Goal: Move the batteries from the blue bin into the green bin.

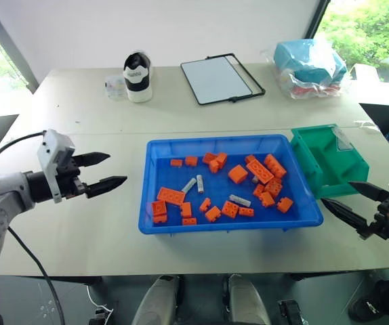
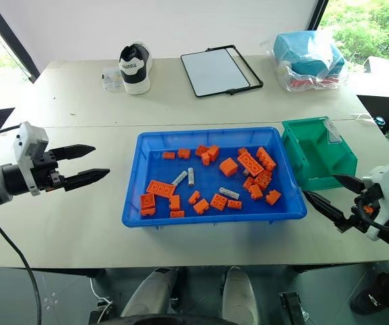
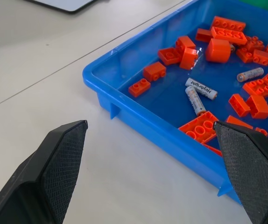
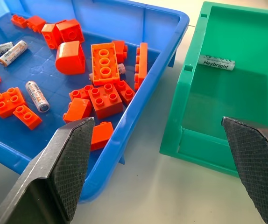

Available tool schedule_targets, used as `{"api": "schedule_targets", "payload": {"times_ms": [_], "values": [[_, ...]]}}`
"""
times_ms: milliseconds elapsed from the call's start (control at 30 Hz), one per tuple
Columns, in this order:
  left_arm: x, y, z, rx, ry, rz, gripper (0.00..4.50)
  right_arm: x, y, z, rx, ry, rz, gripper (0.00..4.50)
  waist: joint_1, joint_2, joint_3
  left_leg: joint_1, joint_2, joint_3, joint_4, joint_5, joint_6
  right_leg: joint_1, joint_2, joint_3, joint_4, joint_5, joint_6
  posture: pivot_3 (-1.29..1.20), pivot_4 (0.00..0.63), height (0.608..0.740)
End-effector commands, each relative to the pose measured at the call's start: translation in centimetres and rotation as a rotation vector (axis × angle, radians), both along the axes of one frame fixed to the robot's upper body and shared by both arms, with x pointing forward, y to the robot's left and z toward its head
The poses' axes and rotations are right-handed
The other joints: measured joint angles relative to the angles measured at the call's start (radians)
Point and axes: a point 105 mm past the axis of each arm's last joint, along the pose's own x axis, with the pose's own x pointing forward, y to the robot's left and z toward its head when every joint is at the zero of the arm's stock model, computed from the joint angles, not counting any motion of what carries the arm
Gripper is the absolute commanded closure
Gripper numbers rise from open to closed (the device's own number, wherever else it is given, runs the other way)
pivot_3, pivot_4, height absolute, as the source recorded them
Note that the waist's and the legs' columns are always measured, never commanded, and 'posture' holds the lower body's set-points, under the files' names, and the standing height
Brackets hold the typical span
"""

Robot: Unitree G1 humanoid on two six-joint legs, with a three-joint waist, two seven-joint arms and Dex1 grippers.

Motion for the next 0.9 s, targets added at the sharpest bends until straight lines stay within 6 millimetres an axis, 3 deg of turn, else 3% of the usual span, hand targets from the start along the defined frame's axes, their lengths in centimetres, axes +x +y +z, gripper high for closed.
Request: {"api": "schedule_targets", "payload": {"times_ms": [33, 433, 567, 700, 800, 900], "values": [[0.1, 0.0, 1.0, 0.019, -0.044, -0.005, 0.0, -0.1, 0.0, 0.9, -0.011, -0.047, 0.0, 0.02, 0.0, 0.0, 0.0, 0.0, 0.0, 0.0, 0.0, 0.0, 0.0, 0.0, 0.0, 0.0, 0.0, 0.0, 0.0, 0.0, 0.15, 0.731], [0.1, -0.6, 1.2, 0.007, -0.043, -0.032, 0.0, 0.3, -0.3, 1.0, -0.03, -0.045, 0.011, 0.02, 0.0, 0.0, 0.0, 0.0, 0.0, 0.0, 0.0, 0.0, 0.0, 0.0, 0.0, 0.0, 0.0, 0.0, 0.0, 0.0, 0.15, 0.731], [-0.6, -1.6, 1.4, 0.002, -0.043, -0.093, 0.0, 1.6, 0.0, 2.6, -0.086, -0.052, 0.089, 0.02, -0.004, 0.0, 0.0, 0.001, 0.0, 0.002, 0.0, 0.0, 0.0, 0.0, 0.0, 0.001, 0.0, 0.001, 0.0, 0.0, 0.15, 0.731], [-1.4, -2.3, 1.0, 0.014, -0.013, -0.147, 0.0, 3.6, 3.0, 5.0, -0.15, -0.071, 0.291, 0.02, -0.005, 0.0, 0.0, 0.002, 0.001, 0.004, 0.0, 0.0, 0.0, 0.0, 0.0, 0.001, 0.0, 0.001, 0.0, 0.0, 0.15, 0.731], [-1.7, -2.5, 0.8, 0.033, -0.003, -0.171, 0.0, 5.8, 7.2, 6.7, -0.188, -0.105, 0.496, 0.02, -0.011, -0.001, 0.001, 0.002, 0.003, 0.006, 0.0, 0.0, 0.0, 0.0, 0.001, 0.001, 0.0, 0.002, -0.001, 0.0, 0.15, 0.731], [-1.7, -2.8, 1.1, 0.03, -0.007, -0.195, 0.0, 7.7, 11.7, 7.1, -0.239, -0.117, 0.708, 0.02, -0.025, -0.004, 0.003, 0.002, 0.005, 0.007, -0.001, 0.0, 0.0, -0.002, 0.0, 0.0, 0.0, 0.002, -0.002, 0.0, 0.15, 0.731]]}}
